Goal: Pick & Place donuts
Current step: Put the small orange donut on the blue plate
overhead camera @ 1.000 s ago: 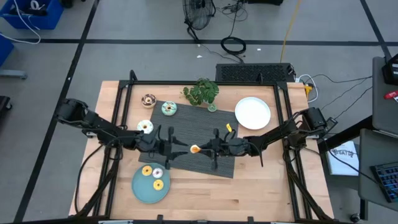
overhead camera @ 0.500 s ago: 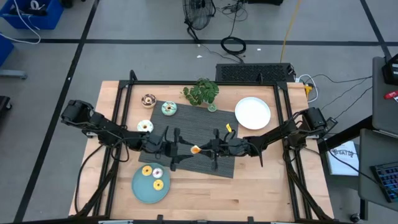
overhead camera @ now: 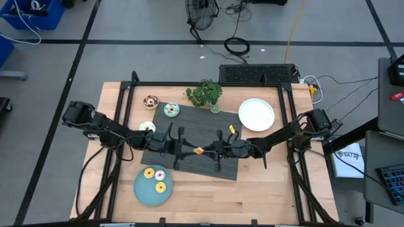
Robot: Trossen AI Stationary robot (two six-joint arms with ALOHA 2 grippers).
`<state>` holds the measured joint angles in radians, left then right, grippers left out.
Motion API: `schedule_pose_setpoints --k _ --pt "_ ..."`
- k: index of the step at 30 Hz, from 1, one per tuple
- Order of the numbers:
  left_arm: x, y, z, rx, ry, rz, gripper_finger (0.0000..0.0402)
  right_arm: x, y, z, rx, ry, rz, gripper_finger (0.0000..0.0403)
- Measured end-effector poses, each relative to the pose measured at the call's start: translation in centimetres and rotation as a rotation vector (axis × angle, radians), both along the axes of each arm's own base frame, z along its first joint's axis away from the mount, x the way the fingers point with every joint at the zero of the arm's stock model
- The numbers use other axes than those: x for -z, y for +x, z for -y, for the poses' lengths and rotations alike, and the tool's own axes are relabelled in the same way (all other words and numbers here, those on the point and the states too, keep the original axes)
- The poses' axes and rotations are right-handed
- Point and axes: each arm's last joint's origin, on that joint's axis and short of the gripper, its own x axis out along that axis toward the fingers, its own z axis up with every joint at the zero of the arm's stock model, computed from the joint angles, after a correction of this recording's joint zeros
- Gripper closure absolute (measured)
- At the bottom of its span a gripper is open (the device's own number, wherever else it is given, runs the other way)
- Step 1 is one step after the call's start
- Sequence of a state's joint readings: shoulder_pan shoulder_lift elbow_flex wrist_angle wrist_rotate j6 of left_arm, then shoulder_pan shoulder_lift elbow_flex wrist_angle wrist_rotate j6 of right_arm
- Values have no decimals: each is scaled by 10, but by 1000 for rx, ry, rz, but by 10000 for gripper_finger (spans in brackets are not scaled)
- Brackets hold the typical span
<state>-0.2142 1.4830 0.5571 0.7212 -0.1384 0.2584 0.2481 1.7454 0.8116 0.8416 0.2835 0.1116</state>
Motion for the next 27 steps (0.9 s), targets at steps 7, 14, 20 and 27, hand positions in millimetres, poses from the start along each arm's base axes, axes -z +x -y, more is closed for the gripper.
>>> schedule_pose_setpoints --k 7,14,20,27 --pt "0 0 0 13 7 -2 387 2 -1 -3 -25 -110 -28 364" --pt "-8 -6 -1 15 3 -11 391 5 -5 -13 -76 -223 -59 271" --pt "-24 -17 -3 -20 4 -3 391 5 -7 -21 -114 -224 -57 146" --pt "-29 -60 17 66 -46 -258 391 -6 -12 -24 -114 -209 -44 77"
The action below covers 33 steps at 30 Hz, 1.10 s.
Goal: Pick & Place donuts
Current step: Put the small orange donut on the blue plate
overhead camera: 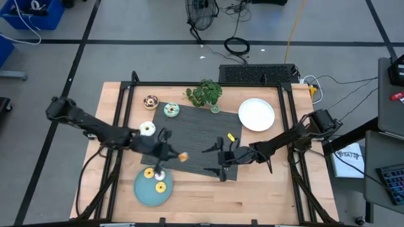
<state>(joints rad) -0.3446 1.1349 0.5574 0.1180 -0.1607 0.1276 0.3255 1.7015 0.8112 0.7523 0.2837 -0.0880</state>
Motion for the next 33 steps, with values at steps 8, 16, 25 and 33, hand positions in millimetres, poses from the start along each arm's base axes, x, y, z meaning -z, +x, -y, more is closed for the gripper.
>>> schedule_pose_setpoints --k 8,16,25,33 --pt "9 -66 51 117 -202 -237 391 -31 -20 8 29 83 -65 80" --pt "50 -115 87 127 -226 -382 391 -33 -33 12 44 121 -95 82" --pt "74 -129 94 -45 -275 -499 387 -36 -33 14 39 96 -47 83" --pt "79 -130 93 -188 -399 -567 320 -36 -33 14 36 79 -52 83"
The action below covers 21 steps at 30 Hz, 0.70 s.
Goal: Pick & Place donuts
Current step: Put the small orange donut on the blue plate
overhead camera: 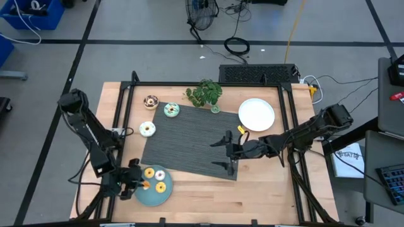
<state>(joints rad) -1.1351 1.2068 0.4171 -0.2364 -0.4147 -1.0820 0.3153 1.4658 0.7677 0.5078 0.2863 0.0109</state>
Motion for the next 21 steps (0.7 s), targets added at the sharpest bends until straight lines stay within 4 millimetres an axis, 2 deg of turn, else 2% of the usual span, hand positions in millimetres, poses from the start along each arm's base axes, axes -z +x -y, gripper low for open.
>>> schedule_pose_setpoints --k 11,21 --pt "1 -2 -1 -16 -11 -42 239 0 0 0 0 -1 -4 83" --pt "2 -9 3 82 -7 -75 222 0 0 0 0 -1 -4 83"
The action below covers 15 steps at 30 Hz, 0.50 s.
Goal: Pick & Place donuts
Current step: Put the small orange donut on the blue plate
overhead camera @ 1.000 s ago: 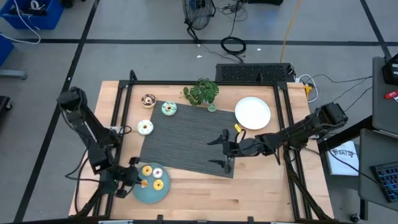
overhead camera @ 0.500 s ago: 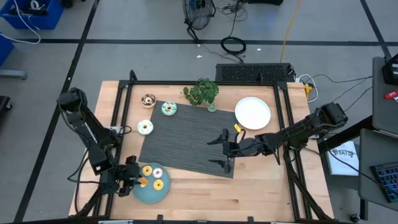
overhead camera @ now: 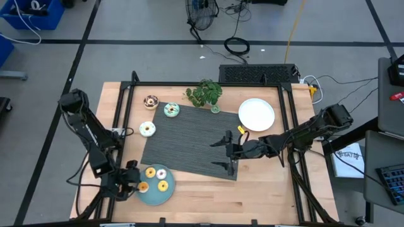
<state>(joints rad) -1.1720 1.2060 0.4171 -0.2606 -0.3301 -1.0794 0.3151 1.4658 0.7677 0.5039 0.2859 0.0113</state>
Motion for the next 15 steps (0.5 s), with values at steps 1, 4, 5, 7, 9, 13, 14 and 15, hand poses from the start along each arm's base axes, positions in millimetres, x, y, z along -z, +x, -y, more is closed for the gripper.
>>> schedule_pose_setpoints --k 1,4,5,7,9,13,14,15 --pt "0 -1 0 4 1 1 222 0 0 0 0 0 0 83" --pt "0 -3 1 35 12 -6 222 0 0 0 0 0 0 83" --pt "0 -4 1 49 13 -8 222 0 0 0 0 0 0 83" --pt "1 -5 1 57 19 -15 222 0 0 0 0 0 0 83" --pt "1 -5 0 53 32 -20 222 0 0 0 -1 0 0 83" --pt "1 -5 -2 59 59 8 222 0 0 0 0 0 0 83" --pt "0 -5 -3 57 67 16 222 0 0 0 0 0 0 83" --pt "0 -5 -4 50 76 23 222 0 0 0 -1 0 0 83"
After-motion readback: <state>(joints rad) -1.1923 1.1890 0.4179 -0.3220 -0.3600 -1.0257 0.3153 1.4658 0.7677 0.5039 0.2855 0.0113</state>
